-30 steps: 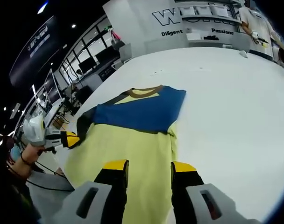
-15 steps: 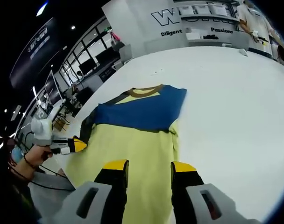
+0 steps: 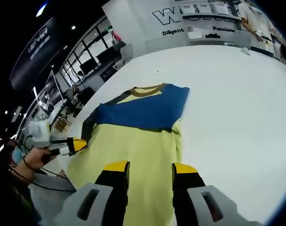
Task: Fold the garment on the visible template until the final outline fits inside the template.
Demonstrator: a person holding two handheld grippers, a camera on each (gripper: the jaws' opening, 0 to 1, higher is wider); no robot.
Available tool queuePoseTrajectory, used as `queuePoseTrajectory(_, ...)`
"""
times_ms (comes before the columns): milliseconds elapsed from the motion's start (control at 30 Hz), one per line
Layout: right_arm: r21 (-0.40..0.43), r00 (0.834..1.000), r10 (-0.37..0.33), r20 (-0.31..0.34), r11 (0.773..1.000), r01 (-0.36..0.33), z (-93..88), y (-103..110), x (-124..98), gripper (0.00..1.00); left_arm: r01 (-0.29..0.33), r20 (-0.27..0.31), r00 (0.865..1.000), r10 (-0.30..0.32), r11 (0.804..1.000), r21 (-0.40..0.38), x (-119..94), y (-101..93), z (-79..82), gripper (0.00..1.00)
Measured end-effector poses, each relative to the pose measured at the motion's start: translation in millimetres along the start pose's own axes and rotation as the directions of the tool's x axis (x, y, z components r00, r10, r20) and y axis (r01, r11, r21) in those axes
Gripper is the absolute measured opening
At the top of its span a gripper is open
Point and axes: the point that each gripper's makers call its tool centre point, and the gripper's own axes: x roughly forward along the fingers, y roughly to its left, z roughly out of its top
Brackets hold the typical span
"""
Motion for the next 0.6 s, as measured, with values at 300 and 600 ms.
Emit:
queuePoseTrajectory(300,-0.003,1.000,0.004,0.002,1.000,-0.004,1.2,0.2,1.5,0.31,0.029,0.079,0.996,-0.035,0.997,0.075,-25.6,-14.2,20.8,0.18)
queuePoseTrajectory(600,-0.005,1.000,0.002,0.007,1.000,-0.002,2.2,0.4,1.1,0.32,-0.087,0.102,0.991,0.081,0.995,0.052,-59.1,23.2,19.2,0.29)
